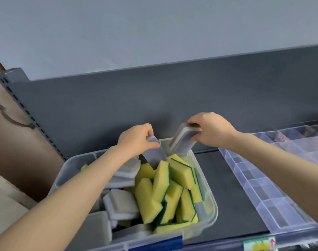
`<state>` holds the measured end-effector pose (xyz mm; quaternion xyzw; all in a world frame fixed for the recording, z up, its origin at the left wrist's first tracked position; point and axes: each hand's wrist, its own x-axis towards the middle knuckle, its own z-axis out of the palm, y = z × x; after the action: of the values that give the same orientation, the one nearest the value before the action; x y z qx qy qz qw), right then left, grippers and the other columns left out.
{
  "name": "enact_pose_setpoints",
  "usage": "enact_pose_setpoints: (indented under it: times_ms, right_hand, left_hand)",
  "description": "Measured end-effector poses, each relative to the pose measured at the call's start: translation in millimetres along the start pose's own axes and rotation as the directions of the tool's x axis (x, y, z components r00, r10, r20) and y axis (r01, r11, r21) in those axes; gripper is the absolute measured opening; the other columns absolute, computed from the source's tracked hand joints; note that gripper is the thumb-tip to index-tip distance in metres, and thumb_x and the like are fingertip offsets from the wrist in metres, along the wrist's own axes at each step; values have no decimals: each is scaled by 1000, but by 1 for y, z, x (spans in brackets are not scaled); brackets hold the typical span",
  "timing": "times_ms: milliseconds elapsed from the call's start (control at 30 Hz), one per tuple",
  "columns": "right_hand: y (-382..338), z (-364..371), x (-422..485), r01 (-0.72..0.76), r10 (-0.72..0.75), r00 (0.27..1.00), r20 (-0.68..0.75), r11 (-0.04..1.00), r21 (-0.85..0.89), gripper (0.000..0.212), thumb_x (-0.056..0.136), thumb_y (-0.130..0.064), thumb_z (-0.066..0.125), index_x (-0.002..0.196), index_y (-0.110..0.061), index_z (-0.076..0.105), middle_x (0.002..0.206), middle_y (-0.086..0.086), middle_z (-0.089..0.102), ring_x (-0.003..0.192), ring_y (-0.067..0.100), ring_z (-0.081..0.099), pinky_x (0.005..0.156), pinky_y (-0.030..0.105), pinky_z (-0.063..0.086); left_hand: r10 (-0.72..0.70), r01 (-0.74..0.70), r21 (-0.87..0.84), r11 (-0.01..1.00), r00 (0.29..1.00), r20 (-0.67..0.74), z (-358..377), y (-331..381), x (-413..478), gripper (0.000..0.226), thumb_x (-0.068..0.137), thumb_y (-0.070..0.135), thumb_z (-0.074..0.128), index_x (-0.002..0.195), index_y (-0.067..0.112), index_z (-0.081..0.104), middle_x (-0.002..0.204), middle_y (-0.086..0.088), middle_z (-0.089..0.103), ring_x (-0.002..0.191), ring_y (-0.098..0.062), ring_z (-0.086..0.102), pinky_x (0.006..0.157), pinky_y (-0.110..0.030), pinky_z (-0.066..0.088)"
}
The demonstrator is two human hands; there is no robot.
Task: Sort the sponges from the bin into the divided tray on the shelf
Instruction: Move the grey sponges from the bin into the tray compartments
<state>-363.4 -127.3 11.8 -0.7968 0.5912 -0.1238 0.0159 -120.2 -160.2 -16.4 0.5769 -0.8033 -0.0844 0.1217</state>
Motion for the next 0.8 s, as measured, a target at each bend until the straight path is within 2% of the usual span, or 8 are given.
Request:
enact_pose_setpoints:
  times_ms: [100,200,333,467,667,800]
  right_hand:
    - [-1,-3,-10,-49,48,998,-40,999,-18,22,72,-20,61,94,-18,61,94,0,61,86,27,56,71,39,51]
    - [-3,-7,-19,-83,81,994,-69,996,-24,19,71,-20,60,90,-17,60,92,1,61,84,28,56,70,41,52]
    - [-3,-15,-29,-119,119,985,-123,993,3,28,72,-22,62,100,-21,62,96,-1,62,88,27,56,72,39,51]
    - [2,-22,-41,-162,164,973,-164,986,27,39,72,-25,66,111,-23,60,102,0,62,91,27,57,74,35,48]
    - [26,-35,-69,-283,275,948,-164,959,-29,31,73,-24,63,103,-18,62,99,1,62,88,26,57,74,40,52]
    - [46,-45,-91,-342,328,929,-171,937,-63,29,73,-22,62,101,-17,63,98,2,64,87,27,58,74,39,51]
  left_hand:
    - [32,-32,-5,999,995,-94,-13,5,0,31,78,52,64,94,30,49,85,13,55,78,-12,53,58,-29,37]
    - [92,-99,-39,994,985,-146,-25,13,0,31,80,48,64,99,29,50,89,11,55,81,-15,53,62,-32,42]
    - [163,-181,-76,980,966,-201,-34,27,1,33,81,42,67,107,29,52,101,9,58,90,-16,54,70,-36,47]
    - [213,-234,-84,968,955,-207,-32,44,4,33,82,33,67,112,29,54,108,8,59,95,-17,55,71,-35,47]
    - [301,-328,-104,939,930,-211,-22,81,15,36,82,28,66,117,30,54,112,9,60,98,-16,55,70,-32,45]
    - [351,-375,-118,920,919,-180,-14,111,23,37,81,26,67,116,31,55,112,10,60,98,-16,55,74,-33,47]
